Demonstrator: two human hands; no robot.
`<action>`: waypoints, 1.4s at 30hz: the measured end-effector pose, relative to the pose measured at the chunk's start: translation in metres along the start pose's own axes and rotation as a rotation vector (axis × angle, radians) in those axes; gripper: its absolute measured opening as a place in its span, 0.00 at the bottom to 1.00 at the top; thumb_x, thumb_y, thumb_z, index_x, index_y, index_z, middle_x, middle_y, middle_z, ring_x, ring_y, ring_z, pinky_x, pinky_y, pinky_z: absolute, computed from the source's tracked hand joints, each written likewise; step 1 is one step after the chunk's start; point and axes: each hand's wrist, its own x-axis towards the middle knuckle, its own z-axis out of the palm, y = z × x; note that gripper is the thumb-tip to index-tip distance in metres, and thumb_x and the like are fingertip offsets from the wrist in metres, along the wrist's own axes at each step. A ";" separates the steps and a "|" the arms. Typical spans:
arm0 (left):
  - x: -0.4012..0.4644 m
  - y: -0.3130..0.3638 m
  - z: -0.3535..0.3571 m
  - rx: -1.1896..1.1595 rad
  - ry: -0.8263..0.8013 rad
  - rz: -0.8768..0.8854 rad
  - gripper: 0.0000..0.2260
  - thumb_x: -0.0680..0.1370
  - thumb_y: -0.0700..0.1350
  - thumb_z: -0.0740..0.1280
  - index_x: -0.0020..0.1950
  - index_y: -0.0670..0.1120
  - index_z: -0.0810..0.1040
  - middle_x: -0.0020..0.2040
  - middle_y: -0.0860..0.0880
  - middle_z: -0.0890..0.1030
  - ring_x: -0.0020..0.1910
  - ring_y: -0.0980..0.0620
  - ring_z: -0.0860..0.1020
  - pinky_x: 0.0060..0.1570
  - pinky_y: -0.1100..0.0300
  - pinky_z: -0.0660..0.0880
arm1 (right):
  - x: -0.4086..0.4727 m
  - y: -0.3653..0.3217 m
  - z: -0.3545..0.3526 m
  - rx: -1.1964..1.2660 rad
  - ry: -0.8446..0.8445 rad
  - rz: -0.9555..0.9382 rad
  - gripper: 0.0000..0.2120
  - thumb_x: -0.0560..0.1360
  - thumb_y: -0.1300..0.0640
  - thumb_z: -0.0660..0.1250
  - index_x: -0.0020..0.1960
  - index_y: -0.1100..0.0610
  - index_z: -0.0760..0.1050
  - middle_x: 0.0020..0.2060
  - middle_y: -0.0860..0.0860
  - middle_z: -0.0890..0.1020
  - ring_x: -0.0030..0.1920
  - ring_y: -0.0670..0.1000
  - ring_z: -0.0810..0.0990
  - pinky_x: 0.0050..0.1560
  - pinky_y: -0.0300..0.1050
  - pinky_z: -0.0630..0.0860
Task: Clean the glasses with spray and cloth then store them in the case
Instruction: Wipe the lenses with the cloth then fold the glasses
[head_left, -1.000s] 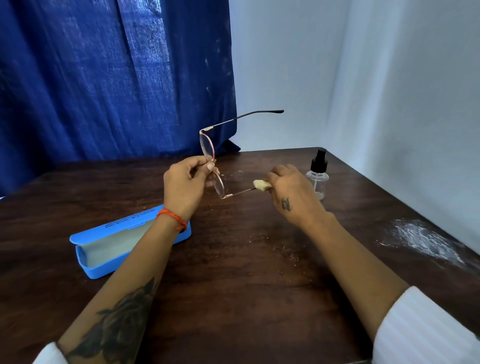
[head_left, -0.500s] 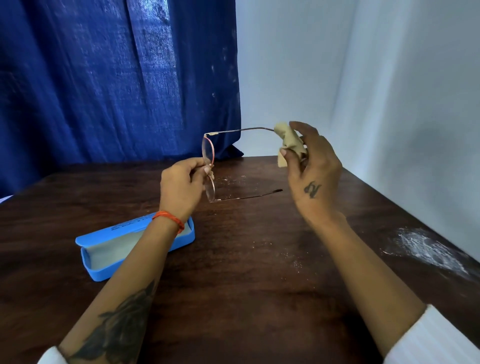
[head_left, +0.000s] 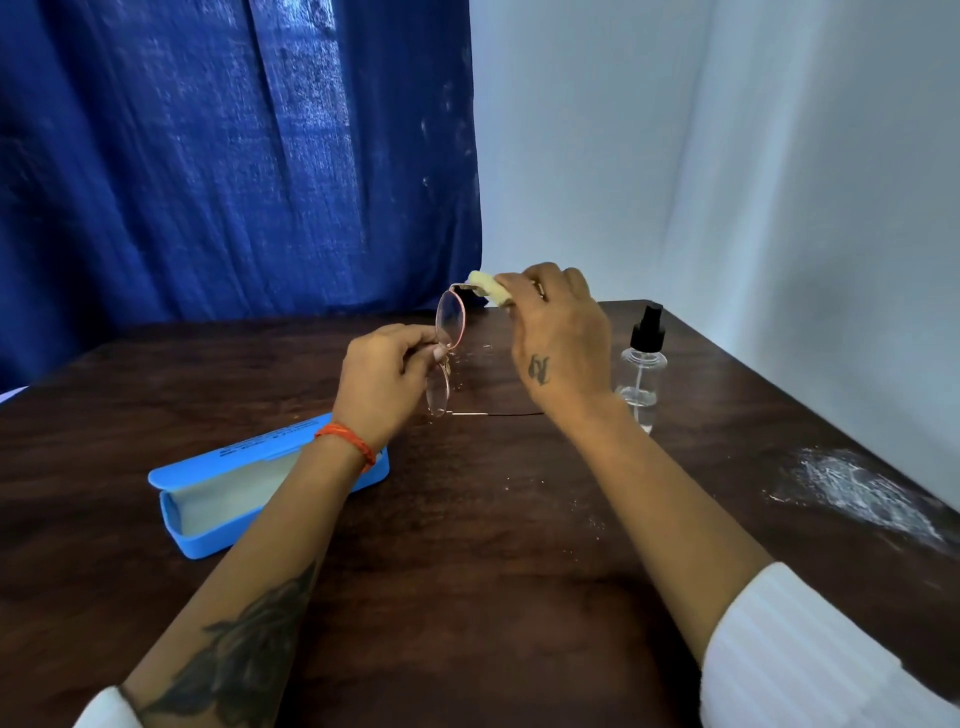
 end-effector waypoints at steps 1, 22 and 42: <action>0.000 0.000 0.000 -0.003 0.010 -0.001 0.08 0.75 0.37 0.65 0.52 0.43 0.80 0.47 0.44 0.82 0.44 0.47 0.80 0.47 0.46 0.79 | -0.002 0.006 0.001 -0.023 -0.013 0.016 0.13 0.65 0.68 0.71 0.49 0.61 0.80 0.40 0.58 0.81 0.38 0.58 0.77 0.30 0.45 0.72; 0.001 0.009 0.004 -0.477 0.168 -0.368 0.07 0.76 0.37 0.64 0.53 0.39 0.78 0.41 0.47 0.80 0.41 0.54 0.80 0.37 0.64 0.80 | -0.005 0.018 -0.051 0.514 -0.266 0.304 0.08 0.65 0.56 0.75 0.42 0.49 0.78 0.34 0.41 0.79 0.36 0.38 0.75 0.35 0.30 0.66; -0.004 0.013 0.025 -0.815 0.188 -0.578 0.07 0.77 0.38 0.63 0.52 0.35 0.76 0.41 0.43 0.79 0.42 0.50 0.79 0.39 0.58 0.82 | -0.031 0.021 -0.039 0.643 -0.581 0.546 0.04 0.69 0.55 0.74 0.42 0.53 0.80 0.39 0.47 0.82 0.39 0.46 0.81 0.40 0.41 0.77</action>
